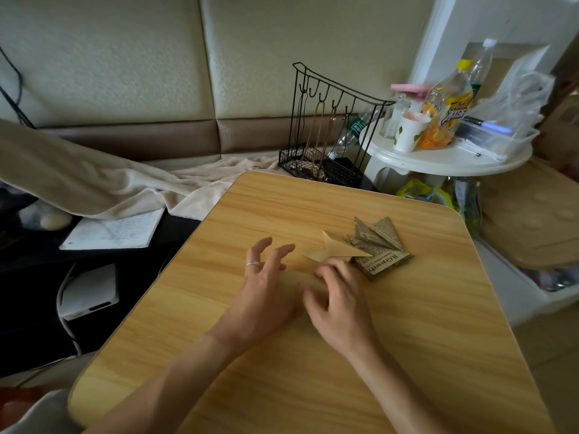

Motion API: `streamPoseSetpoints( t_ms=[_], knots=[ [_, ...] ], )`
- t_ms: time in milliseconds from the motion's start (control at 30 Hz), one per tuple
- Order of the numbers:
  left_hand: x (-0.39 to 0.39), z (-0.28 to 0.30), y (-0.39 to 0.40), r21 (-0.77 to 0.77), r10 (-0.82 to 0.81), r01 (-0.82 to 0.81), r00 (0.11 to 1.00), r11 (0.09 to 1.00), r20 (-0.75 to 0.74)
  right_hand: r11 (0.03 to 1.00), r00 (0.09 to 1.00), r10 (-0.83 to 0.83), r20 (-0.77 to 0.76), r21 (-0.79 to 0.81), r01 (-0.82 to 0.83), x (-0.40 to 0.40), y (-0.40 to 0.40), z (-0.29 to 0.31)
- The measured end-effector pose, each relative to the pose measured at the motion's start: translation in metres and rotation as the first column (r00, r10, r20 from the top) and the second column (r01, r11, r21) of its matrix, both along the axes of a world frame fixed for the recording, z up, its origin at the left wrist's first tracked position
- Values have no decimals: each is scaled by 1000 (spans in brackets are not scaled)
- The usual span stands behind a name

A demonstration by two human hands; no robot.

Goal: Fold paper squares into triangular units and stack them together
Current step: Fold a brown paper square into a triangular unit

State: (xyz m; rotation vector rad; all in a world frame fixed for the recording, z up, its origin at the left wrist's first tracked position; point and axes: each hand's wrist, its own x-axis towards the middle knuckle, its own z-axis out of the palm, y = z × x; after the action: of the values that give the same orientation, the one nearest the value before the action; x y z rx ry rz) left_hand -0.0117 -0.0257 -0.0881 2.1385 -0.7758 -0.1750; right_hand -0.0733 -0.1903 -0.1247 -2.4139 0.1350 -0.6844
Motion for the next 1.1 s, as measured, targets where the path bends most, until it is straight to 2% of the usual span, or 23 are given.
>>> streamPoseSetpoints(
  t_ms=[133,233,333,467,600,800,1000,1033,1100],
  knots=[
    [3,-4,2,8,9,-9,1000,1000,0,996,997,-5,74,87,-1,2,-2,-1],
    [5,-6,2,-68,56,-61,996,996,-64,985,995,-31,90,172,15,3,-4,0],
    [6,-6,2,-185,130,-170,969,968,-208,959,998,-22,66,285,2,3,-5,-1],
    [9,-4,2,-206,152,-243,913,948,-379,927,998,-17,61,376,-7,3,-9,-2],
    [8,-4,3,-230,110,-204,925,951,-365,905,999,14,51,425,-34,4,-8,-1],
    [12,-3,6,-156,99,-153,945,976,-312,933,995,101,16,345,-100,1,-7,2],
    [13,-6,4,-169,142,-237,888,957,-437,908,998,61,21,414,-64,2,-9,2],
    [13,-6,4,-160,153,-240,892,957,-426,908,998,57,25,414,-62,2,-9,2],
    [14,-6,5,-103,196,-238,930,966,-310,927,998,36,48,371,-51,4,-9,0]
  ],
)
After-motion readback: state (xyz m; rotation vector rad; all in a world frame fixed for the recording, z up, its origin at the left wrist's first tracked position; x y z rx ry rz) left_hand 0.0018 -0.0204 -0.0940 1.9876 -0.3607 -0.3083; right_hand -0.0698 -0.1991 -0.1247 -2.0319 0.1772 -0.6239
